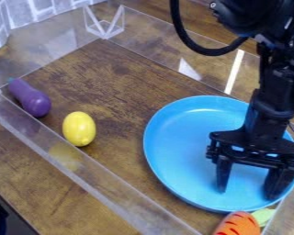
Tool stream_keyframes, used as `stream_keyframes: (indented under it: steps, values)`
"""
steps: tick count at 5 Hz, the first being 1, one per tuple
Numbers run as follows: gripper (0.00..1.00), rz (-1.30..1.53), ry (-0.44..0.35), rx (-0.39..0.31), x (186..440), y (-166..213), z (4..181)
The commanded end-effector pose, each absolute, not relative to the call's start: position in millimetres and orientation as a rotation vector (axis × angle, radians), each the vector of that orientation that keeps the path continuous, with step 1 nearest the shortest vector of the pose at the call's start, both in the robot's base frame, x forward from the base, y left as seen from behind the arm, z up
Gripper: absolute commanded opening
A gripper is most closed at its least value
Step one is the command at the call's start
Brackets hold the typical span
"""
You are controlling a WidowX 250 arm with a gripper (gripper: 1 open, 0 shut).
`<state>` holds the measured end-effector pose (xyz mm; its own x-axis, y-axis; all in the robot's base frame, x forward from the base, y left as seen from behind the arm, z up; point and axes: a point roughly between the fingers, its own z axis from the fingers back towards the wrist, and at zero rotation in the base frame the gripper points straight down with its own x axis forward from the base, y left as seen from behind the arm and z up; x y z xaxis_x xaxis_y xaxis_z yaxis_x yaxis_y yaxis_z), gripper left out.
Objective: Move the carrot to the right side
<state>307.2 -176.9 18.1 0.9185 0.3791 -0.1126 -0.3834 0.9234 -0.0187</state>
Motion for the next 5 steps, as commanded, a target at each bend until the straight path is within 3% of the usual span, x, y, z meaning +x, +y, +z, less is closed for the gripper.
stream_keyframes:
  steps: [1,5]
  values:
    - [1.00,0.323,0.150,-0.022,285.5,-187.1,10.0]
    - [1.00,0.278,0.159,-0.039,280.1,-189.2,22.5]
